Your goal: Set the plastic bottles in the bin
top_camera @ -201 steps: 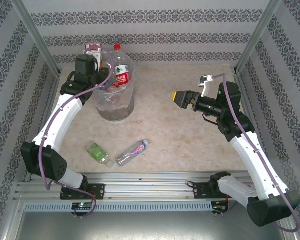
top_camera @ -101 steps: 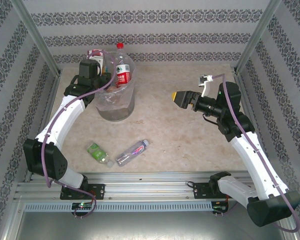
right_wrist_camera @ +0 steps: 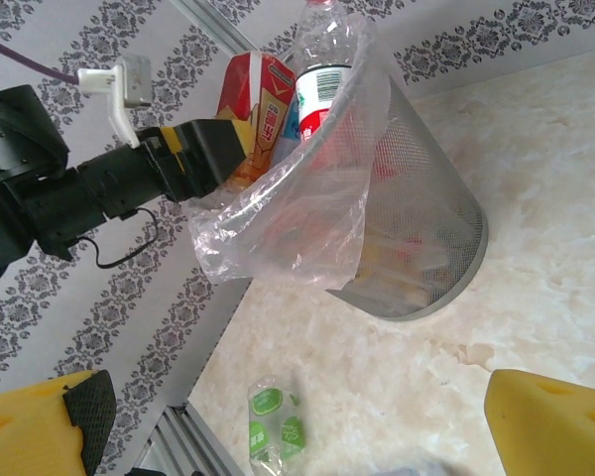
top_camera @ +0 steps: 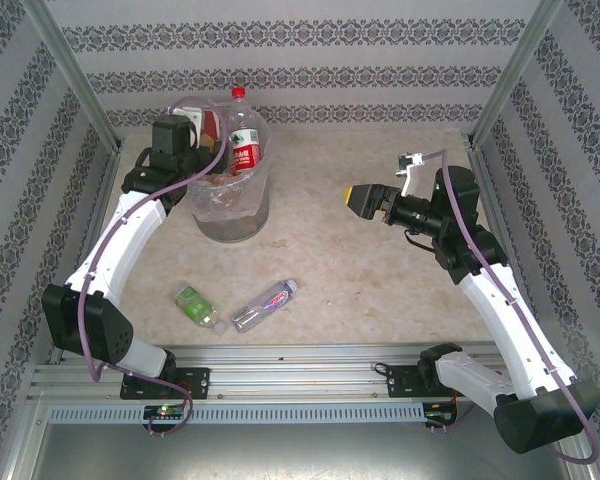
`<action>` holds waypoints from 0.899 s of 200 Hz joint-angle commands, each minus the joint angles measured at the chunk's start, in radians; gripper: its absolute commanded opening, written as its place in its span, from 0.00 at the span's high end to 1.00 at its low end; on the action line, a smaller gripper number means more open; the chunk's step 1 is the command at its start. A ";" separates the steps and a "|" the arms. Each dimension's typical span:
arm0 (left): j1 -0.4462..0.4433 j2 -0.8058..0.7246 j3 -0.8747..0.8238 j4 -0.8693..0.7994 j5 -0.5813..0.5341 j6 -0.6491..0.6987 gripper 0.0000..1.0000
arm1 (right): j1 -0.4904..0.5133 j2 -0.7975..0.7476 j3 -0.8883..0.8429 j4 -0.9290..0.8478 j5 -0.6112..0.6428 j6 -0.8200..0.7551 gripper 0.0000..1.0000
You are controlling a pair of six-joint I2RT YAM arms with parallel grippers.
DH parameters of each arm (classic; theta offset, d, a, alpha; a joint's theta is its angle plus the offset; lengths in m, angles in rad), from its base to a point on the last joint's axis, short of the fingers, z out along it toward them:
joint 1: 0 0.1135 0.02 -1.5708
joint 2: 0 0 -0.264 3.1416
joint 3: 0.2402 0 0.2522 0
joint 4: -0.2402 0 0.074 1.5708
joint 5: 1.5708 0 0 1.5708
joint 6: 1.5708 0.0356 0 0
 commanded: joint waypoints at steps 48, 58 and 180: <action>0.027 0.098 0.185 -0.055 0.036 -0.010 0.13 | -0.008 -0.023 -0.018 0.001 0.015 -0.024 0.04; 0.030 0.117 0.193 -0.060 0.051 -0.013 0.16 | -0.008 -0.026 -0.021 -0.005 0.018 -0.027 0.04; 0.030 0.084 0.031 -0.007 0.141 -0.041 0.43 | -0.012 -0.002 -0.025 0.013 0.009 -0.020 0.04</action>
